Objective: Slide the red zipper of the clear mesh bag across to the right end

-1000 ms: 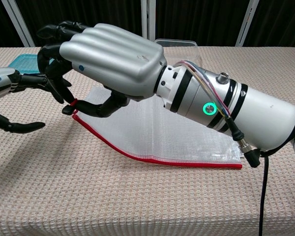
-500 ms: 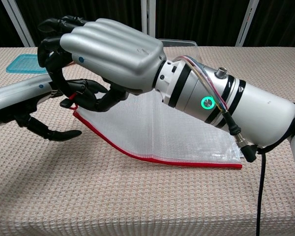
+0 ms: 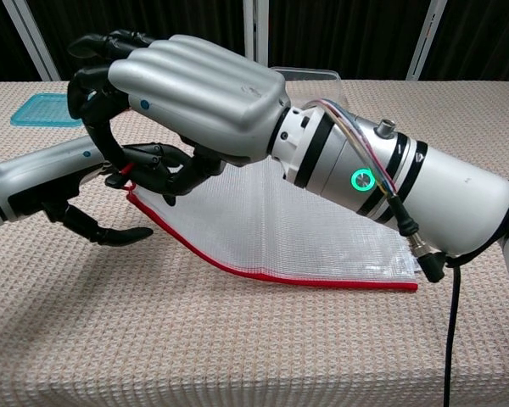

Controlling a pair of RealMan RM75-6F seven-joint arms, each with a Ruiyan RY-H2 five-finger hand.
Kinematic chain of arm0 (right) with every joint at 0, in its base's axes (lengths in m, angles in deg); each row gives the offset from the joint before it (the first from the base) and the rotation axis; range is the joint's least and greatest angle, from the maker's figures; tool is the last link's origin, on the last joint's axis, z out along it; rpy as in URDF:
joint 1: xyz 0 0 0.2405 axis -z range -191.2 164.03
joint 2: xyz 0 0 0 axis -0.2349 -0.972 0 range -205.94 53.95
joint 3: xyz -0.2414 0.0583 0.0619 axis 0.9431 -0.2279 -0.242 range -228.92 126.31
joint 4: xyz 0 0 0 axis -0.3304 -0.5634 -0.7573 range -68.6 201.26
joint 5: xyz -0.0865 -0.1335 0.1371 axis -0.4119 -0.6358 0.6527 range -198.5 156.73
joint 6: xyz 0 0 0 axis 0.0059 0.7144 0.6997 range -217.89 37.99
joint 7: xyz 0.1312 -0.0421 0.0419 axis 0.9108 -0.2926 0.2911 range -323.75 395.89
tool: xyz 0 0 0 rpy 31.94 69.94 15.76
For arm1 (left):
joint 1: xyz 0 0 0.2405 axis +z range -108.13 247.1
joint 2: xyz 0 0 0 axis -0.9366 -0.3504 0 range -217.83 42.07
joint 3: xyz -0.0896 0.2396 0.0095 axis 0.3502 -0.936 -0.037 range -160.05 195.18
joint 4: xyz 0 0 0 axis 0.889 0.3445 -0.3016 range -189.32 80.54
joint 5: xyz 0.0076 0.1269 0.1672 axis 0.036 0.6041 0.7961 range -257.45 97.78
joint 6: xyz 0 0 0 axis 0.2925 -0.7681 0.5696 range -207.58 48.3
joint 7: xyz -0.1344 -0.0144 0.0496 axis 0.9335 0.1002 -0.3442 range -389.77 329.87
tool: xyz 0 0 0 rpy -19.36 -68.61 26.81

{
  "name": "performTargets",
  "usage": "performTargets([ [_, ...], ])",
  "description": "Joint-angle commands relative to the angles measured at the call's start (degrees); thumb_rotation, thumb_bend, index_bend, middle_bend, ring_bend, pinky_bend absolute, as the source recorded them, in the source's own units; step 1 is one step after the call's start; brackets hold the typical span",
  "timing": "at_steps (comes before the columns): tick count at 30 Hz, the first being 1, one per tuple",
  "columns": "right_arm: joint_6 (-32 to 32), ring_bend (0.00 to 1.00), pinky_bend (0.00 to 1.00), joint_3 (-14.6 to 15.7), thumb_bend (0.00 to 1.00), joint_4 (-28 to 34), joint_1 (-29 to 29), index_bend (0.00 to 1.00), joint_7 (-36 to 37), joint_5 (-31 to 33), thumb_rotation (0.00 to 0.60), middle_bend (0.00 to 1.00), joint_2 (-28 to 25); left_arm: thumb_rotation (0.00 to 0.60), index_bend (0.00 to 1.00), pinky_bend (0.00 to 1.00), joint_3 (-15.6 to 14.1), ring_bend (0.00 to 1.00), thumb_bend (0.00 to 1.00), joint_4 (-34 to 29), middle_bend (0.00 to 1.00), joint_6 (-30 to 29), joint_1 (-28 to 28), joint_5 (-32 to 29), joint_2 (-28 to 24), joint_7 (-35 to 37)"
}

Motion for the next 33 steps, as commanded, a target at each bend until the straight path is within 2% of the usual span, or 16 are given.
performTargets([
  [1, 0.12, 0.0, 0.0, -0.05, 0.51, -0.11, 0.03, 0.96, 0.36, -0.02, 0.6, 0.24, 0.07, 0.6, 0.47, 0.13, -0.16, 0.1, 0.31, 0.24, 0.14, 0.19, -0.17, -0.36, 0.32, 0.38],
  [10, 0.95, 0.0, 0.0, 0.44, 0.51, -0.11, 0.43, 0.96, 0.98, -0.71, 0.6, 0.24, 0.09, 0.6, 0.57, 0.13, -0.24, 0.1, 0.41, 2.41, 0.2, -0.5, -0.4, -1.7, 2.41, 4.52],
  [16, 3.59, 0.0, 0.0, 1.64, 0.51, -1.05, 2.15, 0.96, 0.83, -1.73, 0.6, 0.25, 0.57, 0.6, 0.66, 0.14, -0.44, 0.12, 0.42, 3.56, 0.25, -2.82, 0.39, -2.39, 3.9, 11.79],
  [33, 9.5, 0.0, 0.0, 3.41, 0.51, -7.1, 5.84, 0.97, -0.56, -4.37, 0.6, 0.25, 3.54, 0.6, 0.68, 0.13, -0.25, 0.12, 0.45, 3.52, 0.25, -6.84, 2.34, -4.26, 5.61, 26.64],
])
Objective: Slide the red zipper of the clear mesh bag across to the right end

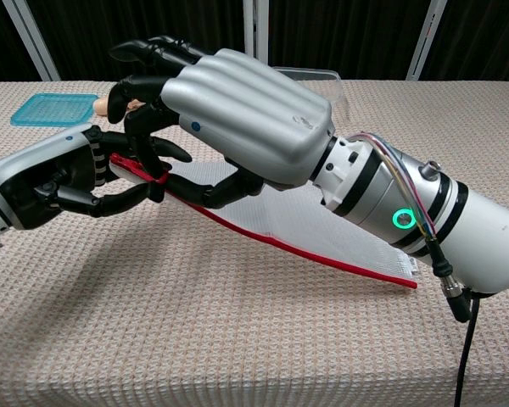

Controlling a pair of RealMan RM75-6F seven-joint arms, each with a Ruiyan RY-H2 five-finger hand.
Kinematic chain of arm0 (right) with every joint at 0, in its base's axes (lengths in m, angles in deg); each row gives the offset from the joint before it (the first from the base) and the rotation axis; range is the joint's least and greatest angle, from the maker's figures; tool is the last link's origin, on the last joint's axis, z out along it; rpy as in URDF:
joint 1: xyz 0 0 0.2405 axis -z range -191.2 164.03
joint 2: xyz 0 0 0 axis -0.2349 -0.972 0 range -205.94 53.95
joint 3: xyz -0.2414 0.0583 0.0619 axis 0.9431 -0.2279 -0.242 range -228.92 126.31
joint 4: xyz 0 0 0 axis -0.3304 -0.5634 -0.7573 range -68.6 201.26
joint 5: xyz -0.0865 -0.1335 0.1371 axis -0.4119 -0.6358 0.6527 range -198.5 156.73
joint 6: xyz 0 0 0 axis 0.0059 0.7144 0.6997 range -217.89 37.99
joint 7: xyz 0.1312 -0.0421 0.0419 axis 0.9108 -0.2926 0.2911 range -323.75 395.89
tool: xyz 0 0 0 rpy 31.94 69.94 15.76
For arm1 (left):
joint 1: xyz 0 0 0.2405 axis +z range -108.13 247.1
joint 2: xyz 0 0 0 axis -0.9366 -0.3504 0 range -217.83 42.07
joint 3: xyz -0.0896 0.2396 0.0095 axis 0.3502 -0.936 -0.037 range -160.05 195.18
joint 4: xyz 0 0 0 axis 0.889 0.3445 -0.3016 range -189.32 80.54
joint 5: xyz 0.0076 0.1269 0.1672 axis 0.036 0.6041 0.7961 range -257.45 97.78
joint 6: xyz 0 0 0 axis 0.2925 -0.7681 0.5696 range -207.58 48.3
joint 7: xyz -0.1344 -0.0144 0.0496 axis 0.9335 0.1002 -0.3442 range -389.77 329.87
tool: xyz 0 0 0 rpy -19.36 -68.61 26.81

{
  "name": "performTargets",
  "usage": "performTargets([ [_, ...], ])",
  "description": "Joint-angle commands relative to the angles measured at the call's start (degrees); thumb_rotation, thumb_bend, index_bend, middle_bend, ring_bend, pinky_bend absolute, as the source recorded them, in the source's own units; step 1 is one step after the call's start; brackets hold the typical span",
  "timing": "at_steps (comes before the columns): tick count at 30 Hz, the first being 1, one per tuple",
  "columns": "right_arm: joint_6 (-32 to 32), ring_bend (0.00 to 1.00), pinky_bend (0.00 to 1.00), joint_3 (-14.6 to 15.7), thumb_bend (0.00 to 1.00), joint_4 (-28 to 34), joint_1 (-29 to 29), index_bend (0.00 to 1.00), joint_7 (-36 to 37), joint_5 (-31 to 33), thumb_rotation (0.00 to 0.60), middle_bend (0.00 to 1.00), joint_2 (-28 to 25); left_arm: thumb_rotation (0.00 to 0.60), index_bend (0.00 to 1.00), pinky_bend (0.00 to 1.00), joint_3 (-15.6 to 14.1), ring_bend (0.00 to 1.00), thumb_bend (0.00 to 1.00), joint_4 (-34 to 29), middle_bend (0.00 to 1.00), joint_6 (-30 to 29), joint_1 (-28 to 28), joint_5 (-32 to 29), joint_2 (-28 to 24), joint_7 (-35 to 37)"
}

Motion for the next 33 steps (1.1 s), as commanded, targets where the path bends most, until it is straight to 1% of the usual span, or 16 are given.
performTargets([
  [1, 0.35, 0.0, 0.0, 0.16, 0.51, -0.5, 0.29, 0.97, -0.46, -0.35, 0.6, 0.25, 0.25, 0.6, 0.68, 0.13, 0.2, 0.12, 0.45, -0.36, 0.25, -0.68, 0.29, -0.41, 0.18, 2.68],
  [9, 1.21, 0.0, 0.0, 0.44, 0.51, -0.9, 1.2, 0.97, -0.78, -0.75, 0.6, 0.25, 0.31, 0.6, 0.68, 0.14, 0.26, 0.12, 0.45, -1.2, 0.25, -1.26, 0.37, -0.71, -0.47, 10.02],
  [24, 2.31, 0.0, 0.0, -0.29, 0.5, -0.55, 2.68, 0.98, 0.08, 0.04, 0.6, 0.25, -0.54, 0.6, 0.69, 0.14, 0.03, 0.12, 0.46, -0.92, 0.25, -1.91, 0.5, -0.27, -0.8, 12.51],
  [33, 2.59, 0.0, 0.0, -0.08, 0.5, -0.34, 3.74, 0.98, 1.5, 0.61, 0.6, 0.25, -0.96, 0.6, 0.7, 0.13, -0.01, 0.11, 0.47, -0.87, 0.25, -1.99, 0.62, -0.47, -1.56, 14.03],
])
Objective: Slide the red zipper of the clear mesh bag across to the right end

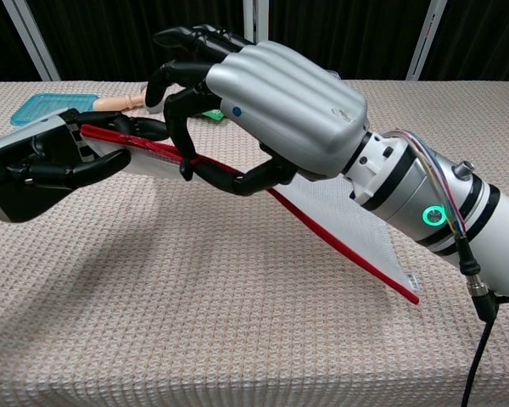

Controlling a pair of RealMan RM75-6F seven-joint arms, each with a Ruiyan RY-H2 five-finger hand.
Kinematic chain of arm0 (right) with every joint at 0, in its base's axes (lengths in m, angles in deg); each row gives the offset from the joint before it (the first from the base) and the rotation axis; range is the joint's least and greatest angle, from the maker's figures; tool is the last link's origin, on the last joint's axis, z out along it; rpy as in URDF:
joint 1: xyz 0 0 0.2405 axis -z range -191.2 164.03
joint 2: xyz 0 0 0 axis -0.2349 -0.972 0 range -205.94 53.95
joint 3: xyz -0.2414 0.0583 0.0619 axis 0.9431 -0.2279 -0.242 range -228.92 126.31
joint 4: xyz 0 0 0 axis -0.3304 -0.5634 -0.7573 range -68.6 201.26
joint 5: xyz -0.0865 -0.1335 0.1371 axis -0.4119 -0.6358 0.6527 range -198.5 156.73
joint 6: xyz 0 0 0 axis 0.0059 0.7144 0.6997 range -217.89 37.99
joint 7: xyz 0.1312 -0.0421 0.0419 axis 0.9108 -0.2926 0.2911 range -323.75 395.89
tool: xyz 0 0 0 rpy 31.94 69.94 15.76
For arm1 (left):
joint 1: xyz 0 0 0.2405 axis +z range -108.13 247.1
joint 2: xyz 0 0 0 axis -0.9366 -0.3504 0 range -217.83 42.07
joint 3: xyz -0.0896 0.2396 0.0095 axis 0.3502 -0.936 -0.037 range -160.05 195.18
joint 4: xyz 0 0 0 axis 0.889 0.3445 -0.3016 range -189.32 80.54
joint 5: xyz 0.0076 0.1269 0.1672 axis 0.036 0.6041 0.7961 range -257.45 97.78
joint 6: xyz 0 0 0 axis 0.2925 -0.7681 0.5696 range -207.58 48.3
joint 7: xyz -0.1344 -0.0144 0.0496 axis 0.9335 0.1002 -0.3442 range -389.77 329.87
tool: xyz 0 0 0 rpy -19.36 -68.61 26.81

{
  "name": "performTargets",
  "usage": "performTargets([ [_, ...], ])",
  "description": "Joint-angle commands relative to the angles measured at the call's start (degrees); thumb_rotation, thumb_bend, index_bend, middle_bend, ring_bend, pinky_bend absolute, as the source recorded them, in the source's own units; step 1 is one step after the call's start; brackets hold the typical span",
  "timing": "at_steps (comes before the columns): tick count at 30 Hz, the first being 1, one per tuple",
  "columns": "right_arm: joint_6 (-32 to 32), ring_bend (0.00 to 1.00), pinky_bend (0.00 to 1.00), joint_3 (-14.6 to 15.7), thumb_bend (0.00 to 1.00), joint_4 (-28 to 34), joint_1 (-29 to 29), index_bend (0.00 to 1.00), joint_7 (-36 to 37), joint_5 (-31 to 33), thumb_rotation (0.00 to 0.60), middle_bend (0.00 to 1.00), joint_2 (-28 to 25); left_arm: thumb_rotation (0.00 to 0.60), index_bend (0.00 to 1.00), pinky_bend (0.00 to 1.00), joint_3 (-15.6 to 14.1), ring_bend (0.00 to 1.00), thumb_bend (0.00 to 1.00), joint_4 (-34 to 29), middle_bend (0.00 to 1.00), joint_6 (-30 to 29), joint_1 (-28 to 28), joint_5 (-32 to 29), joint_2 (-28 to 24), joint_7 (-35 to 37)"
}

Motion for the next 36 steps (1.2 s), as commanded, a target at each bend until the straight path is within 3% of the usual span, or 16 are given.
performTargets([
  [1, 0.19, 0.0, 0.0, 0.07, 0.5, -0.03, 0.29, 0.98, 0.58, 0.14, 0.6, 0.25, -0.01, 0.6, 0.7, 0.13, 0.03, 0.11, 0.47, 0.12, 0.25, 0.12, 0.02, -0.16, -0.12, 0.14],
  [13, 1.06, 0.0, 0.0, 0.09, 0.5, 0.29, 1.81, 0.98, 2.43, 0.85, 0.6, 0.25, -0.84, 0.6, 0.71, 0.13, 0.19, 0.11, 0.48, 0.15, 0.25, 0.04, 0.38, -0.62, -1.0, 1.18],
  [36, 3.55, 0.0, 0.0, 3.32, 0.5, 2.01, 8.17, 0.98, 2.65, 1.3, 0.6, 0.25, -4.51, 0.6, 0.71, 0.13, 2.55, 0.11, 0.49, 1.13, 0.25, 0.74, 1.85, -4.15, -2.77, 3.19],
])
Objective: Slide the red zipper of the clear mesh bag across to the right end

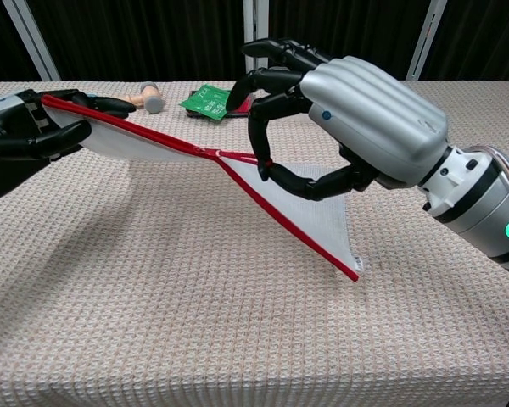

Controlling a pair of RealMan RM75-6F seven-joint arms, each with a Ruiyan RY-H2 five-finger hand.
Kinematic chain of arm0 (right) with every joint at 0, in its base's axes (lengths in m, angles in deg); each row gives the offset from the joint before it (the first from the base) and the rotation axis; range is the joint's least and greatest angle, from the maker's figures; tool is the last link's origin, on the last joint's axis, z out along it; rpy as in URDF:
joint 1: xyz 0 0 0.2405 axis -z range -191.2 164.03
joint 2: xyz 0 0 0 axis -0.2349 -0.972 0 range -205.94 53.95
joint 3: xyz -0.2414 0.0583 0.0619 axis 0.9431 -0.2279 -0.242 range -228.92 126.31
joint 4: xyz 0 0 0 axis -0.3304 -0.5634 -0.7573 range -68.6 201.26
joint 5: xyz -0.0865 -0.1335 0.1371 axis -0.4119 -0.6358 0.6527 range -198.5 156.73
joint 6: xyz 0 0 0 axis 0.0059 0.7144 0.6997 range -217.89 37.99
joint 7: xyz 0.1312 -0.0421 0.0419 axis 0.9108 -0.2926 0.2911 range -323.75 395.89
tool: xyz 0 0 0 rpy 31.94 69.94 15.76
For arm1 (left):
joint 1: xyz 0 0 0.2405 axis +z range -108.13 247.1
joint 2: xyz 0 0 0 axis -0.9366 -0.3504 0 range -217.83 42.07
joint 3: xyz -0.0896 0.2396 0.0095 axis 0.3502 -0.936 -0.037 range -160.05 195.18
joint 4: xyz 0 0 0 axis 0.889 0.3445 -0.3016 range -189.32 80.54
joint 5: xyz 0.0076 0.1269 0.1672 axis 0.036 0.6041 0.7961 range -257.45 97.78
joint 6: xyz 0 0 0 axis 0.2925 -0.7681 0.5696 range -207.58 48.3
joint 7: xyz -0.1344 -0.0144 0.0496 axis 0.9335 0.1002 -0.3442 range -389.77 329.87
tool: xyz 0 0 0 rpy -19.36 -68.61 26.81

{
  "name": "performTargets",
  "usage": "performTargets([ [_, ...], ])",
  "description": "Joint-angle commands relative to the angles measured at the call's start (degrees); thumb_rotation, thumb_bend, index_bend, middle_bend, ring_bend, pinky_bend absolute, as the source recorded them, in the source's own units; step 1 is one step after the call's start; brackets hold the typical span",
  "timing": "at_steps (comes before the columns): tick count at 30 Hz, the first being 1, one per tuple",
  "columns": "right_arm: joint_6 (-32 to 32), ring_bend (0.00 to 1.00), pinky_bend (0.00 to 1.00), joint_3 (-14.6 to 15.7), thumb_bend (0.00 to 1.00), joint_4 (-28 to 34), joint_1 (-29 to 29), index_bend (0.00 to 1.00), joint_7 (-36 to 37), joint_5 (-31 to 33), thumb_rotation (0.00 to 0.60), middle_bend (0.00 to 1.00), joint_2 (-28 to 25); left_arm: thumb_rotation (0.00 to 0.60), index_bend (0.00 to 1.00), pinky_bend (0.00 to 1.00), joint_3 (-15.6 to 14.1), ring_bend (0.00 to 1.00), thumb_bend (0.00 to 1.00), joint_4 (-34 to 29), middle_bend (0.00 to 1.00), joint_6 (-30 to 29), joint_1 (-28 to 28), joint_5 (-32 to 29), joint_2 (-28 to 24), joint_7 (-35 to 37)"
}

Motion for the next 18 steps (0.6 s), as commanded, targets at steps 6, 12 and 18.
performTargets([
  [6, 0.43, 0.0, 0.0, 1.96, 0.5, -2.0, 2.29, 0.98, 0.62, -0.35, 0.6, 0.25, 0.33, 0.6, 0.71, 0.13, 1.1, 0.11, 0.49, 0.87, 0.25, 0.96, 0.39, -1.54, -0.4, 0.1],
  [12, 0.6, 0.0, 0.0, 3.85, 0.5, -3.67, 4.99, 0.98, 0.25, 0.01, 0.6, 0.25, -0.56, 0.6, 0.71, 0.13, 2.3, 0.11, 0.49, 2.28, 0.25, 1.93, 0.96, -3.43, -0.56, -0.43],
  [18, 1.7, 0.0, 0.0, 5.59, 0.5, -4.69, 8.45, 0.98, 0.51, 0.76, 0.6, 0.25, -2.35, 0.6, 0.71, 0.13, 2.73, 0.11, 0.49, 3.87, 0.25, 2.93, 1.61, -4.44, -0.34, -0.78],
])
